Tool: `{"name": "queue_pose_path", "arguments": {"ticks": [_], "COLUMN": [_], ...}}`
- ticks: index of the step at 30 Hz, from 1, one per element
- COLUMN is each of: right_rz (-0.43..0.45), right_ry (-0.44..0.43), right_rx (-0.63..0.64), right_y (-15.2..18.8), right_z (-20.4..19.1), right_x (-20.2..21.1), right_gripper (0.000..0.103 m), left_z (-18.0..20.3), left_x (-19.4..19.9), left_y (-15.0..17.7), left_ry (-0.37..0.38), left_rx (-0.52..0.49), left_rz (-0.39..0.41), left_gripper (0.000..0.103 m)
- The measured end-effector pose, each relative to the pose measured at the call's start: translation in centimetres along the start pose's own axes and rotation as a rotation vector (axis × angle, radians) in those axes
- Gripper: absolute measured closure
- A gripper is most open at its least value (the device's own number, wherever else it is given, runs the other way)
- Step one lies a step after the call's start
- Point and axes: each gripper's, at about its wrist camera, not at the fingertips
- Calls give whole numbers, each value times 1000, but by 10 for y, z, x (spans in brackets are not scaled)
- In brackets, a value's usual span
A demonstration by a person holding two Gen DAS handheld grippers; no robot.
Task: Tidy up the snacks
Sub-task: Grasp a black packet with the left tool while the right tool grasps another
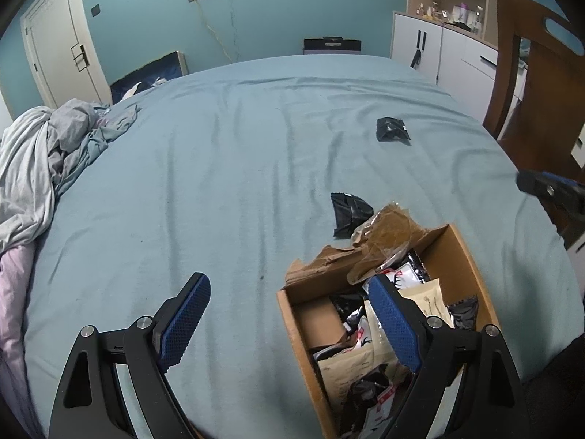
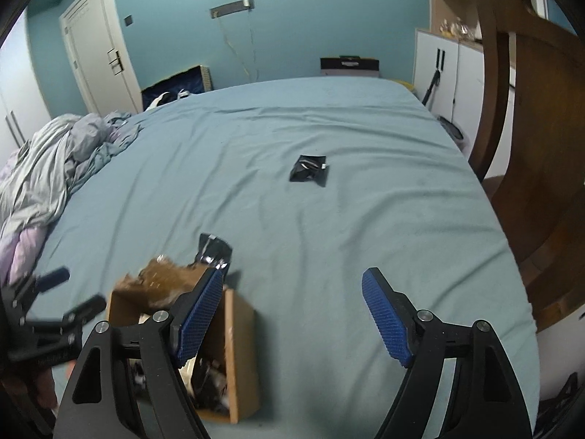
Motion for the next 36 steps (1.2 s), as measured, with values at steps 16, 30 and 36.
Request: {"name": "queue_pose_path", "arguments": {"ticks": [16, 30, 36], "right_rz": [-213, -602, -621], "right_ry": [-66, -460, -569], "right_rx": [-5, -162, -159], "right_y": [-57, -62, -61], "right_z": [0, -4, -2], "right_x": [-129, -234, -246], "right_gripper": [25, 42, 81], "left_z": [-15, -15, -22], "left_x": [-24, -38, -39], "left_y": [-21, -25, -31], "left_ry": [-31, -32, -62], "left_rx": [40, 29, 56], "left_rz": [-43, -73, -44], "left_gripper": [13, 13, 13]}}
Point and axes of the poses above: each gripper's, at about its wrist camera, not at the fingertips, and x roughly against the way its jaws point, z to its right, y to its underside, and after that the axes turned 8 degrees about x, right-handed
